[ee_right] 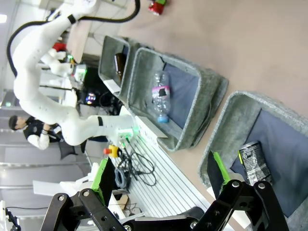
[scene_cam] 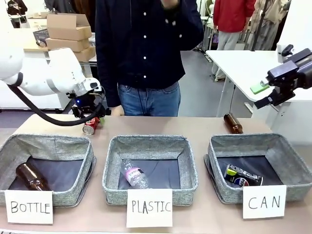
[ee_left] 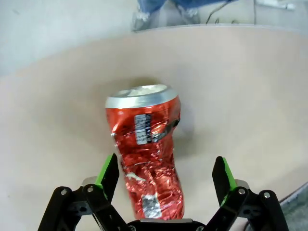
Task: Sort the can waste into the basket.
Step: Pick up the can waste from the table and place it in the right Fabric basket.
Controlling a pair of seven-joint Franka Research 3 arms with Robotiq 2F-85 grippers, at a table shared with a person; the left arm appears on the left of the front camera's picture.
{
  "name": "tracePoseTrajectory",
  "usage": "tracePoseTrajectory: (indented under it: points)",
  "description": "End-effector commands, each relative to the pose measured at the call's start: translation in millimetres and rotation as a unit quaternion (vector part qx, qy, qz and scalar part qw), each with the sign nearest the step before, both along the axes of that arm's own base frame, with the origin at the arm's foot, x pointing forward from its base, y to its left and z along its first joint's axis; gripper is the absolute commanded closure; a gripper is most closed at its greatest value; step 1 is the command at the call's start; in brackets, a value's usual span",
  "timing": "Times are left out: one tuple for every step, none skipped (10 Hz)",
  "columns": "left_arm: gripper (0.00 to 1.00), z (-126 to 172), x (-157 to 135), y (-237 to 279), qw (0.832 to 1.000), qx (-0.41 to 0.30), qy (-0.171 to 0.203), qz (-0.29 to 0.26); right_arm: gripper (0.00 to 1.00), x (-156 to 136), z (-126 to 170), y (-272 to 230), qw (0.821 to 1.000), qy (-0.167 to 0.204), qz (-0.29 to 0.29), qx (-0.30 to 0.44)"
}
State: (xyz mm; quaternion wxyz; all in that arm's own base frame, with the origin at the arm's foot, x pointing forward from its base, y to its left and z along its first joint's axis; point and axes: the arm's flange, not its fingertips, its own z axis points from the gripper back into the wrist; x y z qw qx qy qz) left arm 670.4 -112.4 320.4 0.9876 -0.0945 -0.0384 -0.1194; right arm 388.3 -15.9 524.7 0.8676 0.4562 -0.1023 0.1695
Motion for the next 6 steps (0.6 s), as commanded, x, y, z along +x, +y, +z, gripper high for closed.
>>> tracePoseTrajectory:
  points:
    - [0.0,2.1,7.6,-4.7,0.999,0.027,0.016,0.01,0.0,-1.1,0.7,-3.5,1.0,-0.007,0.008,-0.001]
    - [0.0,2.2,7.4,-4.4,0.999,0.03,0.015,0.019,0.0,-1.1,0.7,-3.5,1.0,-0.007,0.008,-0.001]
    - [0.43,2.0,6.9,-3.8,0.999,0.036,0.013,0.017,0.0,-1.1,0.7,-3.5,1.0,-0.007,0.008,-0.001]
    - [0.58,1.0,7.3,-3.8,0.999,0.034,0.02,0.026,0.0,-1.1,0.7,-3.5,1.0,-0.007,0.008,-0.001]
    - [1.0,-0.5,6.3,-4.0,0.999,0.037,0.017,0.026,0.0,-1.1,0.7,-3.5,1.0,-0.007,0.008,-0.001]
    - [1.0,-1.6,5.3,-4.3,0.999,0.042,0.016,0.028,0.0,-1.1,0.7,-3.5,1.0,-0.007,0.008,-0.001]
